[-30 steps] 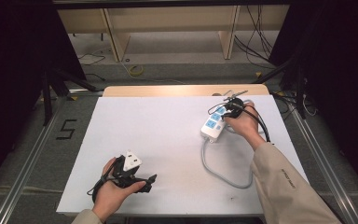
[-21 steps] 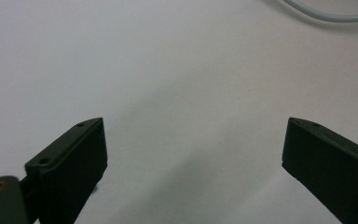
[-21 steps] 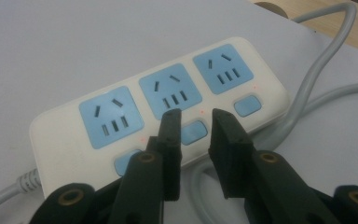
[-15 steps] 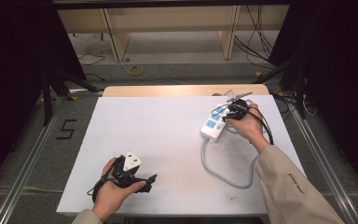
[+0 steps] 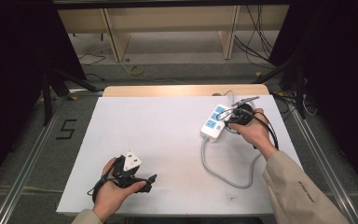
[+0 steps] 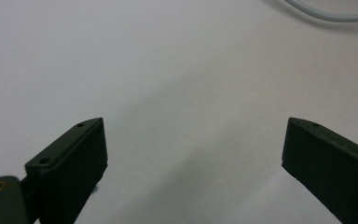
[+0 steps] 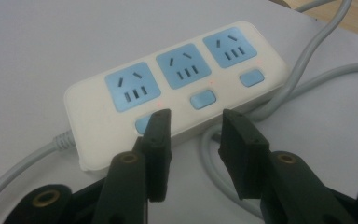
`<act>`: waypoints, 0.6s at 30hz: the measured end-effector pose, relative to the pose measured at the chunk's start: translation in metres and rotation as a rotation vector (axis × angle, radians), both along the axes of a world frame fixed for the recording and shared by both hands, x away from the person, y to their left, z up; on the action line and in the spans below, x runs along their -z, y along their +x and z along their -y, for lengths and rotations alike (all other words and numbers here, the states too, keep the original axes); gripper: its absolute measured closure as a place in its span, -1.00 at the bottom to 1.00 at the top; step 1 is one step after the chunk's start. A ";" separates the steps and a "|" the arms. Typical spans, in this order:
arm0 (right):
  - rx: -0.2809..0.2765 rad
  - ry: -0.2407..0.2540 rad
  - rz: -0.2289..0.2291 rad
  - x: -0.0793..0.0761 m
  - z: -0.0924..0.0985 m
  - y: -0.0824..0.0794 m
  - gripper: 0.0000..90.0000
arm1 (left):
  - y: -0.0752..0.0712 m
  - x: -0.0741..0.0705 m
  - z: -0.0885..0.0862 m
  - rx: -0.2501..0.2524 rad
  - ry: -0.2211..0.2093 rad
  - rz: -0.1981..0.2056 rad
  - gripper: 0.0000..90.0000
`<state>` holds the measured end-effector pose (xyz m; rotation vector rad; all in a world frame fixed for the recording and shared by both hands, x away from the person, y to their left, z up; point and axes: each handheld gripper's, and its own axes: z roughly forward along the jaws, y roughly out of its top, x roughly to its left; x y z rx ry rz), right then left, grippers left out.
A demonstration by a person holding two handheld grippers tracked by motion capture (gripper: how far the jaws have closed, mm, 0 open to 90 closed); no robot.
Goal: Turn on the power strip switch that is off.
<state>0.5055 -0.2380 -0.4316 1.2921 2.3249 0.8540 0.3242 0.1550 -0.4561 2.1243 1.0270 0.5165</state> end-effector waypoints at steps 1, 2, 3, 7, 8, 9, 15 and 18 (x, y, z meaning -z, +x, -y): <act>0.002 0.004 -0.004 0.000 0.001 -0.002 0.40 | 0.000 0.000 0.000 0.000 0.000 0.000 -0.86; -0.002 0.003 -0.003 0.001 0.002 -0.003 0.39 | 0.000 0.000 0.000 0.000 0.000 0.000 -0.86; -0.001 0.007 -0.005 0.001 0.003 -0.005 0.38 | 0.000 0.000 0.000 -0.001 0.000 0.000 -0.86; -0.008 0.015 0.003 0.001 0.005 -0.012 0.34 | 0.000 0.000 0.000 0.000 -0.001 -0.001 -0.86; -0.012 0.016 0.000 0.001 0.006 -0.014 0.33 | 0.000 0.000 0.000 -0.001 0.000 -0.001 -0.86; -0.016 0.016 0.001 0.001 0.006 -0.016 0.33 | 0.000 0.000 0.000 -0.001 0.000 -0.001 -0.86; -0.033 0.033 0.007 -0.001 0.009 -0.028 0.30 | 0.000 0.000 0.000 -0.002 0.001 -0.002 -0.86; -0.042 0.037 0.002 -0.001 0.010 -0.034 0.29 | 0.000 0.000 0.000 -0.002 -0.001 -0.001 -0.86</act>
